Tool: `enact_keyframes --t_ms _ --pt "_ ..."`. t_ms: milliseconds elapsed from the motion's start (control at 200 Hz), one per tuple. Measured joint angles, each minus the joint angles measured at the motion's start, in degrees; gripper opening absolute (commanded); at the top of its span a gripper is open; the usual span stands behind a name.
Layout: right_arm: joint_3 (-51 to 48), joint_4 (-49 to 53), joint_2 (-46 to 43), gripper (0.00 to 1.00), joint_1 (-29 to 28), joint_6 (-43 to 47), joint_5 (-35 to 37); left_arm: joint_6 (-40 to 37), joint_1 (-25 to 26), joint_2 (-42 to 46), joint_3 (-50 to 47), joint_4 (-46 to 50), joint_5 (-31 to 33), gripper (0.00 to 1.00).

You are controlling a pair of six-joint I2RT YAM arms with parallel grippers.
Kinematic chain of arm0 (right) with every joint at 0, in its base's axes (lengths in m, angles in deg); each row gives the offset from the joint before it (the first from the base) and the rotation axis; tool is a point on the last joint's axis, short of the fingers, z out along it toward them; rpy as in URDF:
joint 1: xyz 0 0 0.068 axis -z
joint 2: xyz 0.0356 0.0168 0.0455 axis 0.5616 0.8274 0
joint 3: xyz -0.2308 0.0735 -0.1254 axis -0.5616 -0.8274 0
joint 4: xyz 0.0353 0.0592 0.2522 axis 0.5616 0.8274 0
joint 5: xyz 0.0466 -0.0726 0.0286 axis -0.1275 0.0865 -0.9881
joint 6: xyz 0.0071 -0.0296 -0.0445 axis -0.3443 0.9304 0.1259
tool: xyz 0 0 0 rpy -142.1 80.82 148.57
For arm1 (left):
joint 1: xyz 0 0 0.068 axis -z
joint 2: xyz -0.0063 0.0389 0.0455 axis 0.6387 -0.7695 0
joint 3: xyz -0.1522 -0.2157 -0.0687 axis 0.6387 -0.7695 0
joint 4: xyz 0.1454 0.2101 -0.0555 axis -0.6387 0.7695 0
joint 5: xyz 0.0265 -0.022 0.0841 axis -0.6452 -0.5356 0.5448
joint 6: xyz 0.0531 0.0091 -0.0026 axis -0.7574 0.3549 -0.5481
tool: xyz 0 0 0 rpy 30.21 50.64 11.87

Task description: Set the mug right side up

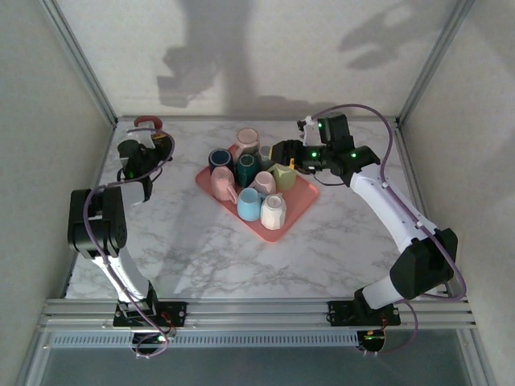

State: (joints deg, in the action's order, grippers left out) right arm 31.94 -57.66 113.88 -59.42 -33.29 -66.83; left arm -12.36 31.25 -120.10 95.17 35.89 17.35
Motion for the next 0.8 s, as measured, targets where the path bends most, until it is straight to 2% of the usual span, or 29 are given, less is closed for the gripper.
enact_keyframes --t_ms 155,371,486,796 --pt "0.04 -0.02 0.57 0.63 0.00 -0.02 0.07 1.95 -1.14 -6.03 2.16 -4.94 -1.62 0.00" --pt "0.04 -0.07 0.55 0.63 0.00 -0.02 0.46 5.42 -2.64 -12.31 2.67 -10.34 -2.10 0.06" --pt "0.04 -0.07 0.55 0.63 0.00 0.00 0.55 6.29 -2.78 -13.25 2.67 -10.71 -2.16 0.14" --pt "0.04 -0.07 0.52 0.64 0.04 0.00 0.61 6.45 -2.75 -13.35 2.64 -12.63 -2.95 0.20"
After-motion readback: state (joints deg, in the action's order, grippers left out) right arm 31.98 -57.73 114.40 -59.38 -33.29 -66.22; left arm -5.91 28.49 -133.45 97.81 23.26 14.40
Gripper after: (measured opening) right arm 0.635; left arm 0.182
